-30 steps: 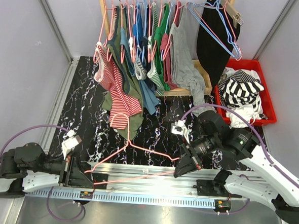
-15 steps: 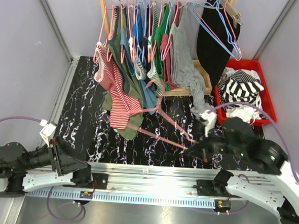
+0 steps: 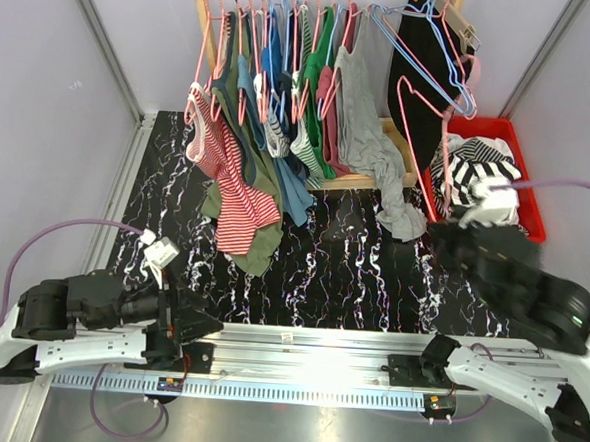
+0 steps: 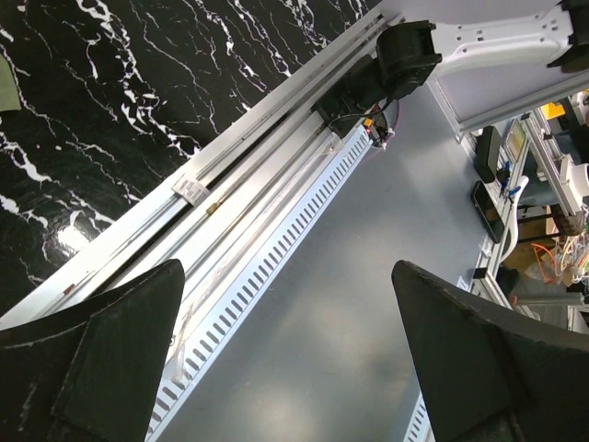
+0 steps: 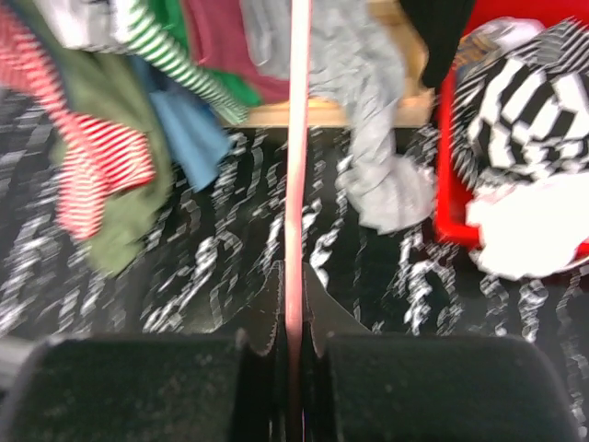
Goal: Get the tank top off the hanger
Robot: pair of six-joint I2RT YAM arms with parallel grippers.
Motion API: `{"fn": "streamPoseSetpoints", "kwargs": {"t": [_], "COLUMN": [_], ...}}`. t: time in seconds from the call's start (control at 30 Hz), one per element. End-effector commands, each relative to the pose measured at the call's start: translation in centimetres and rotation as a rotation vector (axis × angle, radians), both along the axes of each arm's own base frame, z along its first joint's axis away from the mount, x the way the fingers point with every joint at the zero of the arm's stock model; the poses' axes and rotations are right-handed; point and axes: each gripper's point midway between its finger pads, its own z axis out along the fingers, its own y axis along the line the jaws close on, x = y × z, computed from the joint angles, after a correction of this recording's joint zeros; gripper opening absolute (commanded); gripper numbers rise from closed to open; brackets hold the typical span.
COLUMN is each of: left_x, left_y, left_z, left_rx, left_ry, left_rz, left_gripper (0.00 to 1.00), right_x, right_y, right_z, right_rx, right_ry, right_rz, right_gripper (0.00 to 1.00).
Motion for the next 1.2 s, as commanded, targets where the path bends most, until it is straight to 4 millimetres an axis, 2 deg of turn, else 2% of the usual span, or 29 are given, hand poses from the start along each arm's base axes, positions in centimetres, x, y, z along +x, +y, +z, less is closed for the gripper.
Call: {"fn": "streamPoseSetpoints", "kwargs": {"t": [0.0, 0.1, 0.13, 0.17, 0.2, 0.23, 0.3, 0.43, 0.47, 0.67, 0.73, 1.0, 1.03, 1.07, 1.1, 1.13, 1.17], "left_x": [0.1, 0.1, 0.0, -0.1, -0.1, -0.2, -0.3, -0.3, -0.4, -0.6, -0.6, -0.6, -0.6, -0.6, -0.6, -0.6, -0.7], "left_y": [-1.8, -2.3, -2.5, -2.7, -2.6, -2.6, -2.4, -1.9, -1.9, -1.6, -1.5, -1.4, -1.4, -1.4, -1.3, -1.3, -1.2], "left_z": [1.8, 1.5, 1.4, 1.3, 1.3, 1.3, 1.1, 1.0, 0.9, 0.8, 0.7, 0.7, 0.7, 0.7, 0.7, 0.6, 0.7], "left_rx": [-0.072, -0.083, -0.088, -0.094, -0.104, -0.108, -0.127, -0.160, -0.161, -0.189, -0.197, -0.197, -0.198, -0.201, -0.203, -0.205, -0.210], "left_ry": [-0.056, -0.055, -0.054, -0.049, -0.048, -0.043, -0.036, -0.029, -0.024, -0.009, -0.010, -0.013, -0.011, -0.008, -0.007, -0.003, -0.002], "left_rz": [-0.042, -0.047, -0.053, -0.054, -0.054, -0.055, -0.052, -0.041, -0.042, -0.043, -0.041, -0.041, -0.040, -0.039, -0.038, -0.036, -0.037], "left_gripper": [0.99, 0.99, 0.99, 0.99, 0.99, 0.99, 0.99, 0.99, 0.99, 0.99, 0.99, 0.99, 0.99, 0.99, 0.99, 0.99, 0.99], "right_x": [5.4, 8.3, 10.1, 11.3, 12.3, 13.7, 15.5, 18.4, 19.6, 21.6, 22.0, 25.8, 26.7, 27.1, 27.4, 28.2, 28.4], "right_y": [1.9, 4.3, 3.2, 4.5, 4.2, 2.9, 4.0, 4.9, 4.7, 6.3, 6.1, 6.3, 6.1, 5.8, 5.6, 5.4, 5.2], "right_z": [2.0, 4.1, 4.8, 5.1, 5.4, 5.8, 5.9, 7.0, 7.3, 7.4, 7.5, 7.3, 6.1, 7.1, 7.1, 6.0, 6.6], "right_rx": [-0.097, -0.084, -0.054, -0.030, -0.022, -0.012, 0.009, 0.038, 0.044, 0.070, 0.072, 0.059, 0.050, 0.047, 0.042, 0.029, 0.034], "right_ry": [-0.085, -0.116, -0.125, -0.115, -0.121, -0.129, -0.110, -0.130, -0.126, -0.083, -0.084, -0.060, -0.022, -0.043, -0.040, -0.009, -0.017], "right_rz": [-0.148, -0.123, -0.172, -0.111, -0.122, -0.165, -0.114, -0.074, -0.077, 0.007, 0.012, 0.018, 0.008, 0.003, -0.006, -0.016, -0.021], "right_gripper": [0.00, 0.00, 0.00, 0.00, 0.00, 0.00, 0.00, 0.00, 0.00, 0.00, 0.00, 0.00, 0.00, 0.00, 0.00, 0.00, 0.00]}}
